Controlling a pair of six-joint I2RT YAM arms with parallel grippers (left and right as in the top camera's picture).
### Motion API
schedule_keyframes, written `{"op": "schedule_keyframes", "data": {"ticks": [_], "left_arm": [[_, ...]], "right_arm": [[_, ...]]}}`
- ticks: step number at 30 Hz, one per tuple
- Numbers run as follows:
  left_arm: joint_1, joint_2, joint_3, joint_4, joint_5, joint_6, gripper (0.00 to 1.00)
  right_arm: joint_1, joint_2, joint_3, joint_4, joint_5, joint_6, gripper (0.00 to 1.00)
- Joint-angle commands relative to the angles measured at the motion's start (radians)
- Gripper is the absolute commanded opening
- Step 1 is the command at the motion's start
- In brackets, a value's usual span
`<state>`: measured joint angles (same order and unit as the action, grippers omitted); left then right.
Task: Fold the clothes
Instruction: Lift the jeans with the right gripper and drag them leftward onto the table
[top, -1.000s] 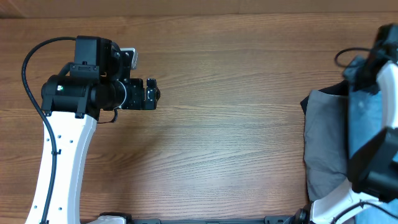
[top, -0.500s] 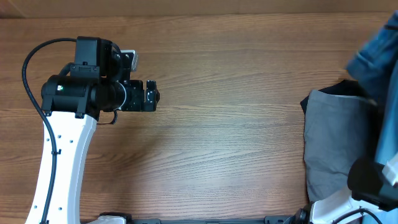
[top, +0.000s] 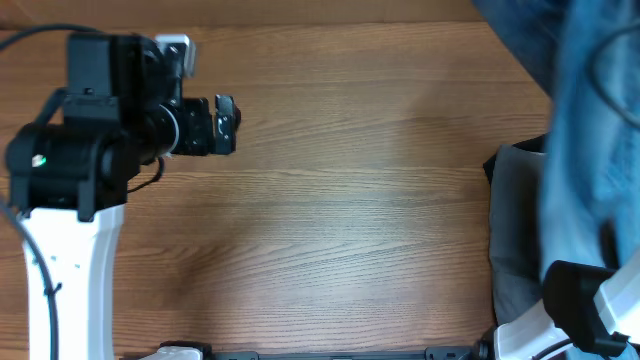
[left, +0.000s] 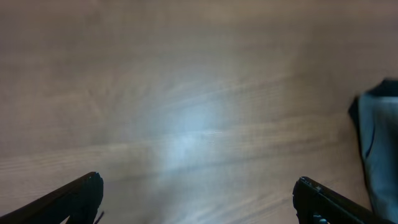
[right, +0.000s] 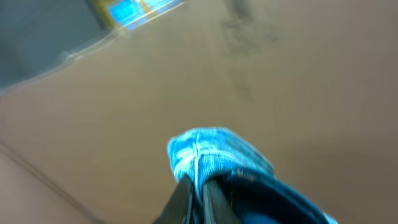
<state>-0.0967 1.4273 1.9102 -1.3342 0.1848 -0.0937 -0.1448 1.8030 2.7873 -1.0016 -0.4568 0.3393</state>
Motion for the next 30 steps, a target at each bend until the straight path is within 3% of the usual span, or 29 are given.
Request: {"op": "schedule_keyframes", "data": {"ticks": [1,6,11,12,13,14,15,21,30], "left_arm": [[-0.001,-0.005,0.122,-0.006,-0.039,0.011,1.0],[-0.001,-0.005,0.219,-0.013,-0.04,0.011,1.0],[-0.001,-0.005,0.285,-0.058,-0.132,0.011,1.0],[-0.001,-0.005,0.295,-0.07,-0.154,0.012,1.0],[-0.001,-0.005,0.304,-0.079,-0.175,0.012,1.0],[-0.001,-0.005,0.314,-0.088,-0.198,0.012,1.0],[-0.001,-0.005,0.324,-0.097,-0.22,0.012,1.0],[-0.001,-0.005,0.364,-0.111,-0.244,0.035,1.0],[-0.002,0.081,0.348,-0.179,-0.235,0.034,1.0]], "right_arm": [[0.134,-0.006,0.034,0.138,-0.023,0.039,0.04],[0.341,0.051,0.034,0.274,0.002,0.055,0.04],[0.542,0.127,0.034,0.219,0.037,0.026,0.04],[0.585,0.145,0.034,0.184,0.038,0.0,0.2],[0.613,0.156,0.034,0.158,0.039,-0.024,0.43],[0.637,0.164,0.034,0.13,0.058,-0.055,0.52],[0.668,0.167,0.034,0.094,0.119,-0.084,0.53],[0.691,0.114,0.035,0.013,0.372,-0.108,0.56],[0.58,-0.001,0.035,-0.195,0.422,-0.103,0.65]]}}
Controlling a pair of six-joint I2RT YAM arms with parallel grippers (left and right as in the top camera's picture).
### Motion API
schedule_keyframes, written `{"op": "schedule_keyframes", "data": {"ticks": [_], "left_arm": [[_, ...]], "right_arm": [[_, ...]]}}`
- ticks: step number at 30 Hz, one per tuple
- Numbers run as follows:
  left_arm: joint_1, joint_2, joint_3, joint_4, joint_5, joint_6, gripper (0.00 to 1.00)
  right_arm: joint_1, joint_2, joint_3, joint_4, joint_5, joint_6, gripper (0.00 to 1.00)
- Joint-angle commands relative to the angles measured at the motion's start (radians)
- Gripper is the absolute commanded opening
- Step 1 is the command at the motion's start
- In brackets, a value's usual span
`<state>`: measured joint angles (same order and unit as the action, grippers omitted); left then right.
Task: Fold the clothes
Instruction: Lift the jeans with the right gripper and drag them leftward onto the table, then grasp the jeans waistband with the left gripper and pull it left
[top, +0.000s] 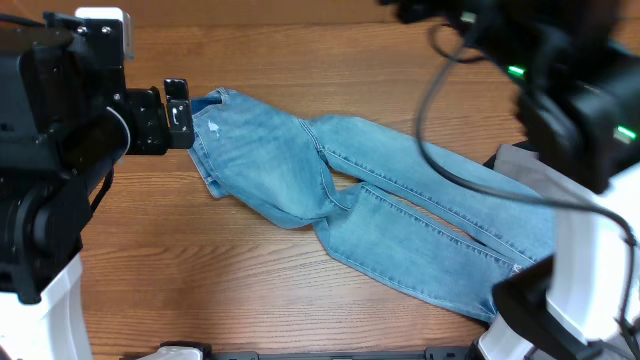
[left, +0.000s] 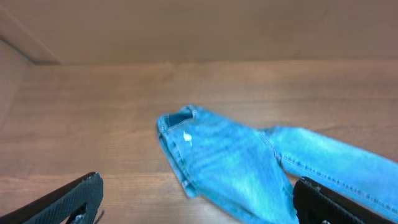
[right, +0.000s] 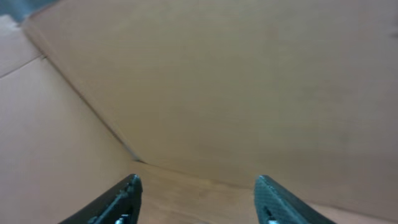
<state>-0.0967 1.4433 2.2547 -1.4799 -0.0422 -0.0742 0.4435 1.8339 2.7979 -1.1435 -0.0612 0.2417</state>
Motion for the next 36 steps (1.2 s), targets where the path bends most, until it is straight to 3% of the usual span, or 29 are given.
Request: {"op": "schedule_keyframes", "data": {"ticks": [1,14,27,36], "left_arm": [[-0.002,0.089,0.002,-0.052,-0.009,0.015,1.0],[0.055,0.456,0.002,-0.129,-0.049,-0.048,1.0],[0.304,0.852,0.002,-0.054,0.334,-0.059,0.99],[0.306,1.019,0.002,0.026,0.437,-0.025,0.88]], "right_arm": [[-0.008,-0.032,0.024,-0.078,0.027,-0.004,0.65],[-0.016,-0.024,-0.024,-0.344,0.027,0.048,0.77],[-0.13,-0.024,-0.039,-0.55,-0.007,0.156,0.81],[-0.204,-0.022,-0.132,-0.55,-0.022,0.204,0.82]]}}
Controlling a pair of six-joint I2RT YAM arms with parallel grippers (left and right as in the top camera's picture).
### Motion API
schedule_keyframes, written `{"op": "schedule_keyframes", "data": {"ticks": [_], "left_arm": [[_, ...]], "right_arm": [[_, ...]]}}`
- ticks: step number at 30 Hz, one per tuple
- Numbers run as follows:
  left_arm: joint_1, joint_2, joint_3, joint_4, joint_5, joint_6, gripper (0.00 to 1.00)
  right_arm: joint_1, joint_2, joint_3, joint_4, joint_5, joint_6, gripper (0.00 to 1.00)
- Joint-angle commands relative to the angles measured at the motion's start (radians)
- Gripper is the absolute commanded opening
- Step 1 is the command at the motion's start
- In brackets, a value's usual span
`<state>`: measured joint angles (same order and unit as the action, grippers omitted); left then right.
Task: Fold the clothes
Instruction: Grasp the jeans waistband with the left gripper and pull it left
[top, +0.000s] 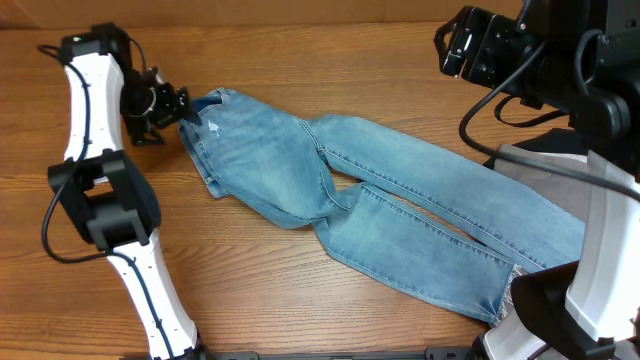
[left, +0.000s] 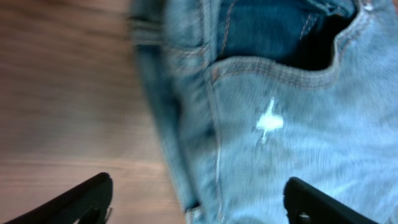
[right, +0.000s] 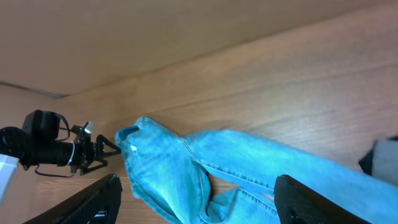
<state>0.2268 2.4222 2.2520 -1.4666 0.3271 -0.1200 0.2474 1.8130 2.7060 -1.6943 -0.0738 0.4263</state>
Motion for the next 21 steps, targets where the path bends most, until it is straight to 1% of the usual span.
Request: {"op": "schedule_keyframes", "data": {"ticks": [1,4,8,10,12,13,14,16,19,21], "left_arm": [[-0.02,0.052,0.004,0.021,0.067,0.019,0.86],[-0.023,0.073,0.004,0.044,0.065,0.019,0.79],[-0.025,0.08,0.004,0.087,0.028,0.019,0.82],[-0.025,0.08,0.004,0.106,0.028,0.019,0.81],[-0.025,0.08,0.004,0.119,0.028,0.019,0.77],[-0.026,0.08,0.004,0.124,0.028,0.019,0.73],[-0.026,0.08,0.004,0.129,0.029,0.019,0.63],[-0.03,0.08,0.004,0.133,0.031,0.019,0.46],[-0.037,0.08,0.004,0.134,0.032,0.022,0.35],[-0.04,0.08,0.004,0.132,0.032,0.042,0.25]], "right_arm": [[-0.008,-0.001,-0.061,0.001,-0.009,0.02,0.82],[-0.014,-0.001,-0.124,0.008,-0.002,0.02,0.81],[-0.039,0.0,-0.194,0.027,0.003,0.02,0.8],[-0.054,-0.001,-0.22,0.04,0.002,0.02,0.8],[-0.069,-0.001,-0.234,0.045,0.002,0.02,0.8],[-0.076,0.0,-0.238,0.047,0.002,0.02,0.8],[-0.084,0.0,-0.239,0.047,0.003,0.02,0.8],[-0.099,0.0,-0.239,0.047,0.003,0.02,0.8],[-0.123,0.0,-0.239,0.046,0.005,0.02,0.8],[-0.138,0.0,-0.239,0.046,0.007,0.02,0.8]]}}
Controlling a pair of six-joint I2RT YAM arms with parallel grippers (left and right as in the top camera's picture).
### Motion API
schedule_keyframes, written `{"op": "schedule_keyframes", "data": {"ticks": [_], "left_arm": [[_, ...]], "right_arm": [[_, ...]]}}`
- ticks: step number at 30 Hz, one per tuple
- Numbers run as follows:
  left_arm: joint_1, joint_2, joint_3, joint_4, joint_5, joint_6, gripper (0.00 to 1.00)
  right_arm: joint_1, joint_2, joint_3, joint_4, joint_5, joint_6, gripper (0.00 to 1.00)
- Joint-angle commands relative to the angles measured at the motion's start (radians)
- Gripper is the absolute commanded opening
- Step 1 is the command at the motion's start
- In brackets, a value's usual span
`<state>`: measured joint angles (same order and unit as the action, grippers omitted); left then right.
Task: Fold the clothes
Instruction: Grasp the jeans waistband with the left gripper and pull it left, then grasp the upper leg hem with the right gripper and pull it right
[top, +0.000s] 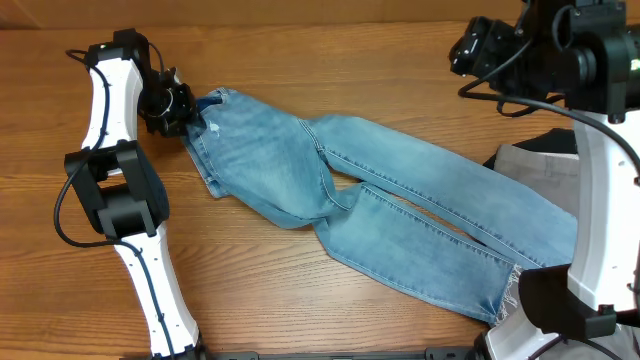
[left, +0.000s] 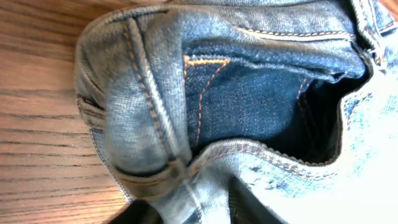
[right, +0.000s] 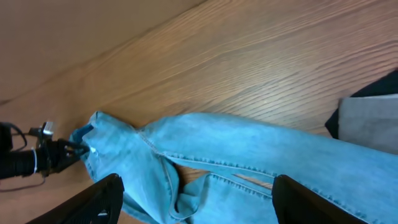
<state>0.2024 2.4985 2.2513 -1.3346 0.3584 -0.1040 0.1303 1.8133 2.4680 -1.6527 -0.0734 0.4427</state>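
Light blue jeans (top: 380, 200) lie diagonally across the wooden table, waist at the upper left and legs running to the lower right. My left gripper (top: 188, 108) sits at the waist's far-left corner. In the left wrist view the waistband (left: 143, 93) fills the frame, its dark inner side showing, and the left gripper (left: 199, 208) is shut on a fold of it. My right gripper (top: 462, 48) hangs high over the back right, away from the cloth. In the right wrist view the right gripper (right: 196, 199) is open, with the jeans (right: 249, 143) far below.
A grey cloth (top: 520, 165) with a dark garment (top: 570, 140) on it lies at the right edge, under the ends of the jeans legs; the grey cloth (right: 373, 118) also shows in the right wrist view. A cardboard wall (top: 300, 10) borders the back. Bare wood (top: 300, 300) lies in front.
My left gripper was open just left of the waistband; now it is at the waist corner and shut on the denim. The right gripper stays raised and open, shifted slightly right.
At first the table was bare and my right gripper held the jeans up at the right side. Then the jeans lay spread across the table, with the right gripper open and raised. My open left gripper stood by the waist, then at the waistband, and now grips it.
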Motion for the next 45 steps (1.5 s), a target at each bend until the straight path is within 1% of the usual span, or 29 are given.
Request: {"op": "schedule_keyframes", "data": {"ticks": [1,4,7,11,15,18,20,25,29,33,36,39,45], "left_arm": [[-0.016,0.004,0.005,0.0,0.001,0.036,0.19],[-0.011,0.003,0.008,-0.017,0.001,0.055,0.04],[0.018,0.002,0.055,-0.076,0.001,0.056,0.04],[0.093,-0.026,0.198,-0.192,0.001,0.043,0.04],[0.187,-0.093,0.369,-0.29,0.0,0.029,0.04],[0.251,-0.164,0.446,-0.332,-0.008,0.029,0.04],[0.287,-0.216,0.462,-0.356,-0.036,0.029,0.04],[0.358,-0.344,0.461,-0.355,-0.14,0.01,0.04],[0.399,-0.429,0.461,-0.355,-0.152,0.0,0.04],[0.399,-0.48,0.461,-0.355,-0.153,0.007,0.04],[0.399,-0.497,0.461,-0.355,-0.162,0.008,0.05],[0.399,-0.503,0.461,-0.355,-0.195,0.007,0.05],[0.399,-0.504,0.461,-0.355,-0.198,0.008,0.04]], "right_arm": [[-0.03,-0.001,-0.001,0.005,0.006,0.003,0.8],[-0.058,0.001,-0.001,0.005,0.006,0.003,0.8],[-0.089,0.005,-0.002,0.002,0.006,0.003,0.8],[-0.122,0.019,-0.002,-0.005,0.005,0.003,0.8],[-0.132,0.045,-0.002,-0.014,0.003,-0.01,0.8],[-0.131,0.064,-0.002,-0.015,0.0,-0.035,0.8],[-0.131,0.078,-0.002,-0.016,0.0,-0.035,0.8],[-0.132,0.112,-0.002,-0.03,-0.01,-0.042,0.79],[-0.131,0.142,-0.003,-0.041,-0.035,-0.061,0.79],[-0.129,0.17,-0.03,-0.041,-0.071,-0.091,0.79],[-0.13,0.194,-0.083,-0.041,-0.071,-0.092,0.79],[-0.13,0.209,-0.19,-0.037,-0.072,-0.1,0.79],[-0.13,0.209,-0.51,0.068,-0.078,-0.114,0.76]]}}
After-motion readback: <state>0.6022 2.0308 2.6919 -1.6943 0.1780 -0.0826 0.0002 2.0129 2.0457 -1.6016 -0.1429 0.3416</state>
